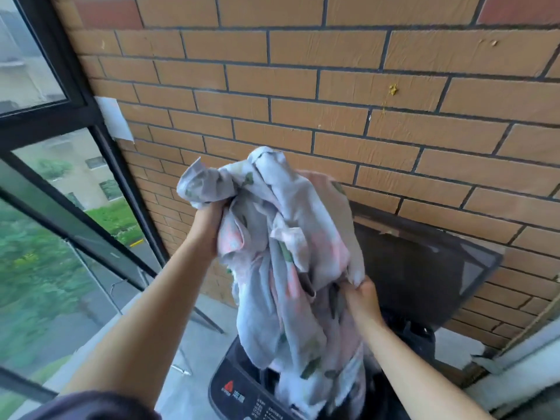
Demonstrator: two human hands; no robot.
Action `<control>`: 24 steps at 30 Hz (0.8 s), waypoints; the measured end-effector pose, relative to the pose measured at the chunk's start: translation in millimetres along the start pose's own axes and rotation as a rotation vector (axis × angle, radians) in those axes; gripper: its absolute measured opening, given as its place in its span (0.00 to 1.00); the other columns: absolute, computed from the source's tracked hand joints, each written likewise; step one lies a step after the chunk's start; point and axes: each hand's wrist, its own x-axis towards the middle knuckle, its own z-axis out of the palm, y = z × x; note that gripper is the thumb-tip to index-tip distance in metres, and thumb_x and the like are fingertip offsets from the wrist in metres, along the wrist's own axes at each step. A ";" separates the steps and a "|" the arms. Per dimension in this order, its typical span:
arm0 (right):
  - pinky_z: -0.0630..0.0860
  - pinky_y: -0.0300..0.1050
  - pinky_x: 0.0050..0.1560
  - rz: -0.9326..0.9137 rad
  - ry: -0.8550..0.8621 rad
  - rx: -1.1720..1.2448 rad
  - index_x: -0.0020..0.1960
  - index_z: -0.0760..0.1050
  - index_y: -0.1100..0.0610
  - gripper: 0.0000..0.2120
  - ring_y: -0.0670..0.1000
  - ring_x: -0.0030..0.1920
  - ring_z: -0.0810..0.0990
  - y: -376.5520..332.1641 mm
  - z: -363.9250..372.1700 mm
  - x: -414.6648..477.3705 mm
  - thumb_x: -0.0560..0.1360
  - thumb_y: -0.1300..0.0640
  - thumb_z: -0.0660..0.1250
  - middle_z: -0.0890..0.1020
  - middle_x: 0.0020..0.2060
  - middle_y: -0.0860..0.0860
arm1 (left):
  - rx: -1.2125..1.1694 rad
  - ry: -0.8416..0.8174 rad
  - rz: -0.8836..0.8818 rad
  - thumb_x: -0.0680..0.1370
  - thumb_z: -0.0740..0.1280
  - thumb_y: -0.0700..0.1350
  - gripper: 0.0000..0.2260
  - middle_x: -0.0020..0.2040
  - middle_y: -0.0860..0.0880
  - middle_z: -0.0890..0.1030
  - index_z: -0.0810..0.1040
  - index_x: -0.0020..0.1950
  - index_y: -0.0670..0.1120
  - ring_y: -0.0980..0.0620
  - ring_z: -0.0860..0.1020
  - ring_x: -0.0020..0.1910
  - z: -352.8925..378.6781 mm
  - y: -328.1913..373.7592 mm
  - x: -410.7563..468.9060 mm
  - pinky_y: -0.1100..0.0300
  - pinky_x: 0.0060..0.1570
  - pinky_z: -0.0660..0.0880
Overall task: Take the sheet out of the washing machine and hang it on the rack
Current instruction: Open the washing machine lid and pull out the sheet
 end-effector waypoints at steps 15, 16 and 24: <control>0.72 0.26 0.38 -0.439 -0.130 -0.053 0.47 0.77 0.59 0.08 0.35 0.38 0.78 -113.9 25.1 8.3 0.74 0.69 0.62 0.80 0.39 0.47 | 0.771 -0.010 -0.140 0.47 0.81 0.57 0.41 0.53 0.48 0.77 0.73 0.58 0.52 0.50 0.77 0.49 -133.3 -63.5 -1.6 0.53 0.47 0.78; 0.72 0.27 0.39 -0.439 -0.141 -0.054 0.47 0.77 0.58 0.09 0.34 0.37 0.77 -116.9 28.4 7.5 0.74 0.69 0.62 0.80 0.39 0.47 | 0.775 -0.060 -0.104 0.45 0.81 0.59 0.48 0.61 0.47 0.73 0.68 0.63 0.56 0.48 0.76 0.56 -134.5 -47.9 -4.9 0.49 0.56 0.75; 0.72 0.32 0.41 -0.558 -0.378 -0.181 0.43 0.76 0.50 0.15 0.36 0.38 0.76 -147.1 66.7 -2.7 0.72 0.70 0.64 0.80 0.38 0.45 | 1.016 -0.432 0.396 0.67 0.74 0.42 0.24 0.58 0.51 0.72 0.69 0.59 0.51 0.56 0.70 0.58 -10.9 9.8 -27.2 0.70 0.58 0.68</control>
